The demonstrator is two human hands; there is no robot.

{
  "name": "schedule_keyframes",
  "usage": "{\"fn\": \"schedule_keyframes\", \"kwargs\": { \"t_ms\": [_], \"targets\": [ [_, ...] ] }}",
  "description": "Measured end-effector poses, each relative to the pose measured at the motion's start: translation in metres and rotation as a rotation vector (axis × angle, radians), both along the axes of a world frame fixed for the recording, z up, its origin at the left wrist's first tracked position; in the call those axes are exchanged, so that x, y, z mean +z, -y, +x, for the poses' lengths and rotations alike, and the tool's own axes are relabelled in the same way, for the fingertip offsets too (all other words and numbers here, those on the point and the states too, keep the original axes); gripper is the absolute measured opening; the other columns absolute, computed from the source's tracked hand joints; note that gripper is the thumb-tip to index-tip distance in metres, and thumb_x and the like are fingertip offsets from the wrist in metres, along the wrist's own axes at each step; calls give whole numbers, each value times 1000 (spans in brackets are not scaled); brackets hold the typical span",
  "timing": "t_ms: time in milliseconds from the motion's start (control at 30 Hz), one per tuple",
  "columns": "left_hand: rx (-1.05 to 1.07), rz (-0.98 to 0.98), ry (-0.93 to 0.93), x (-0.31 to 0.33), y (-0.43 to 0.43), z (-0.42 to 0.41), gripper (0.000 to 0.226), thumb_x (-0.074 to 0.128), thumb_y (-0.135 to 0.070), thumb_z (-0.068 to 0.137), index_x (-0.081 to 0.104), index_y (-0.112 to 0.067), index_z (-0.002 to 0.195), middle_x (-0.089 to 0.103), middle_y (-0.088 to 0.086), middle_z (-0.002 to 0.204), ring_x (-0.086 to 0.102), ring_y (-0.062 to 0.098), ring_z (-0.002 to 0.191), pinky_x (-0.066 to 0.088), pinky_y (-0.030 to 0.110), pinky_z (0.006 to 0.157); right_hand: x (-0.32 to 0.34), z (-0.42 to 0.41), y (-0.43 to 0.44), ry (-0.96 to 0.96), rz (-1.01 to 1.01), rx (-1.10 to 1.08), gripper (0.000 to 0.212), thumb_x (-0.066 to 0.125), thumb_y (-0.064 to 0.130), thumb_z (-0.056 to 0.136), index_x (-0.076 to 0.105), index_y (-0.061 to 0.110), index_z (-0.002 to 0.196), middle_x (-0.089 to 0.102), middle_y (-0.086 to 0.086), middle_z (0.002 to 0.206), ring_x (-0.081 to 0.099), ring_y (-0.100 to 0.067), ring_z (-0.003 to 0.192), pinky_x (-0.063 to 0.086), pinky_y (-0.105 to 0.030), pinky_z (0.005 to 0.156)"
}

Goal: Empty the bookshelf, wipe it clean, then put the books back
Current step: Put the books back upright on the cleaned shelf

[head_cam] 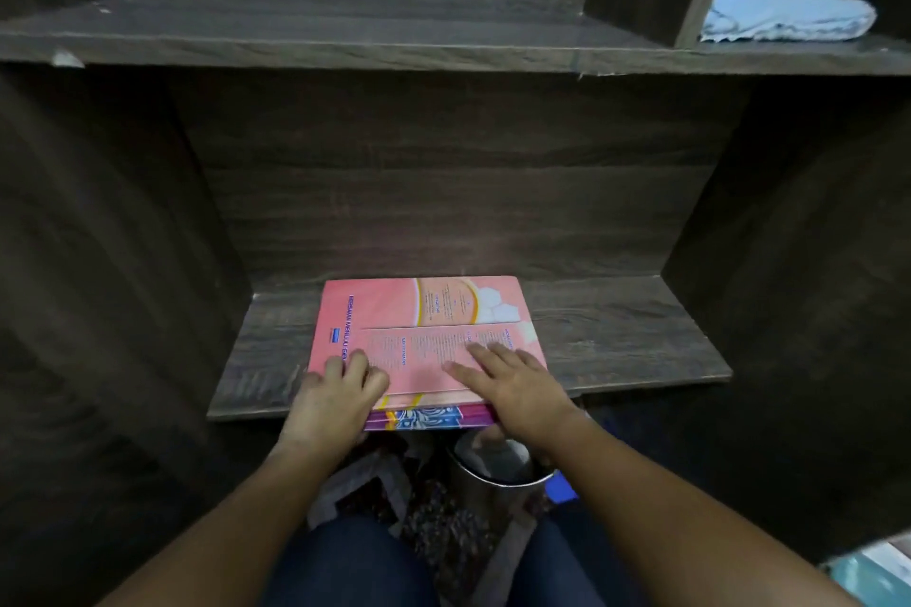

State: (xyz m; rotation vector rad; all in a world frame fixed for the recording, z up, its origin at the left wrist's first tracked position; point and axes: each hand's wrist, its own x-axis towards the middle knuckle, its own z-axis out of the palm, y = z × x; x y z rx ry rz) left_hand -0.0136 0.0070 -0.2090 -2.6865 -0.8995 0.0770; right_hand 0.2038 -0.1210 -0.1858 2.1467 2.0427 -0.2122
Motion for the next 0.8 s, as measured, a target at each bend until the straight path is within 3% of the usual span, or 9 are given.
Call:
{"fn": "schedule_keyframes", "kwargs": {
  "t_ms": [33,100,200,367,500,633,800],
  "targets": [
    [9,-27,-23,1,-3,-1,80,86,-52,42,52,-11,101,56,17,99,54,33,75,48,40,54,1,4,1,20,-2,-8,104,70,57,76,1,42,153,-1,-4,163,3,-29,149,9,-50,118],
    [18,-47,-23,4,-9,-2,89,64,-83,45,55,-18,105,56,14,107,55,36,90,51,44,66,-2,7,0,0,-16,-35,107,70,59,74,-2,44,152,-4,-3,163,-1,-30,149,6,-57,117],
    [24,-112,38,2,-17,0,95,40,-94,47,49,-26,113,56,12,122,55,39,109,52,50,78,-6,7,-4,-23,26,-53,104,73,55,73,5,46,151,5,-1,162,5,-29,148,10,-61,115],
    [127,-181,131,7,-10,10,88,63,-83,48,53,-28,115,54,0,122,52,29,114,48,46,86,-9,9,-11,-2,156,-71,90,75,38,77,23,41,150,31,2,152,31,-25,133,25,-47,109],
    [219,-176,72,16,3,26,84,67,-72,64,36,-27,128,38,1,131,37,28,126,37,44,99,-10,6,-12,-6,164,-96,89,76,29,77,26,37,150,31,1,151,33,-27,130,27,-43,105],
    [257,-143,-69,33,16,45,98,67,-76,59,30,-21,131,39,7,131,39,30,124,31,49,104,4,7,-10,-27,112,-91,86,77,29,77,30,32,149,33,-2,149,34,-27,131,30,-39,104],
    [158,-107,-62,56,45,74,87,75,-59,67,34,-21,133,43,5,132,40,28,126,25,50,108,24,23,25,12,174,-241,57,65,31,85,44,31,138,43,-2,139,39,-26,126,34,-38,101]
  ]
}}
